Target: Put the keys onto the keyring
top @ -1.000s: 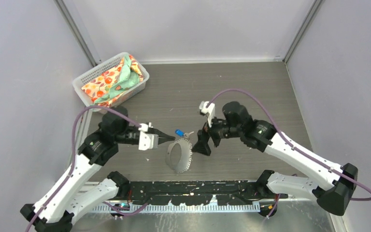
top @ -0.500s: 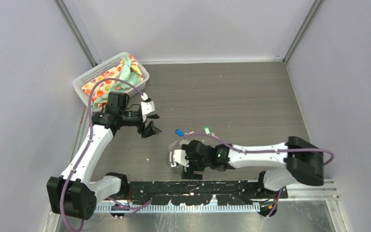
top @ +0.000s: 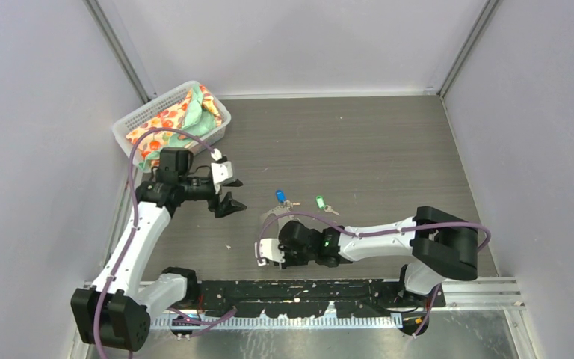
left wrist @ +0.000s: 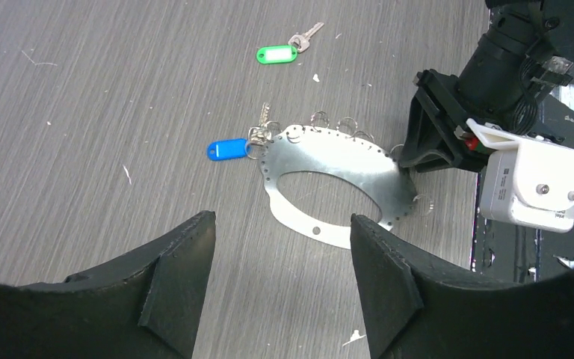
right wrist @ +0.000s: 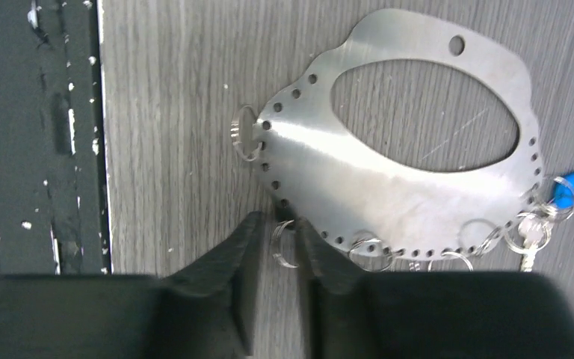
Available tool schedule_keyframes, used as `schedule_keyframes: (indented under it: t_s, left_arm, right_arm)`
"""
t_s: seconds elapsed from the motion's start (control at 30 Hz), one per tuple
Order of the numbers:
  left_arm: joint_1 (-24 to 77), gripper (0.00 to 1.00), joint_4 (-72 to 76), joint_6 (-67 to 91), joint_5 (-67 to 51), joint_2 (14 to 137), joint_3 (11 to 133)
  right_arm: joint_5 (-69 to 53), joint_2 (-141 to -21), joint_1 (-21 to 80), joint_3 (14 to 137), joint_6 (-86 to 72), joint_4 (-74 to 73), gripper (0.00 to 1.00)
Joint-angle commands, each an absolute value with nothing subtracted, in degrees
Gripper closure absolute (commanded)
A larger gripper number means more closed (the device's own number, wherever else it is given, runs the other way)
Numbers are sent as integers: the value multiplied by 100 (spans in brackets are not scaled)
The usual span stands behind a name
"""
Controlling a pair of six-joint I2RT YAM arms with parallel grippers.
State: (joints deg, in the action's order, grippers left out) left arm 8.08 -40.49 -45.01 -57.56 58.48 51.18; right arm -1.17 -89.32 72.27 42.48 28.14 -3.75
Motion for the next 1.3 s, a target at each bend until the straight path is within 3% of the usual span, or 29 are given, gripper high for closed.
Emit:
schedule_keyframes:
  t_s: [0.0,0.07,0.1,0.4,0.6,0.8,0.87,1.03,1.27]
  left_arm:
    - [748,33,-3904,-4591,-5957,5669,5161]
    - [747,32,-3949,-4711,-6039,5608,5140]
    - [747,32,-4030,-4847,-6105,5569,5123]
    - [756,32,-5258,-6877,-6580,4856,4651]
    - [1098,30,-5369,-7247,-6620,4628,4124]
    - [1459,36,-6297,-9728,-6348,4819,3928]
    - [1459,37,-5513,-9927,-6207,4403,3576]
    - [1463,31,-2264,-8590,-5982,2555,2138]
    - [1468,27,-601,-9159,-6264,1165,814]
  right_arm:
    - [261,-9010,7260,4246,2825,-296,85]
    - [389,-8984,7256,4239,2747,-283,98]
    - [421,-8961,7257,4243,2709,-249,99]
    - [733,-8295,7230,4525,2351,322,99]
    - [705,-8017,7169,4695,2338,360,99]
    - [740,-7982,7130,4925,2297,342,99]
    - [691,-7939,7070,5068,2204,239,99]
    - [499,-7684,6868,5230,1832,127,99]
    - [98,-7695,6512,5526,1110,44,99]
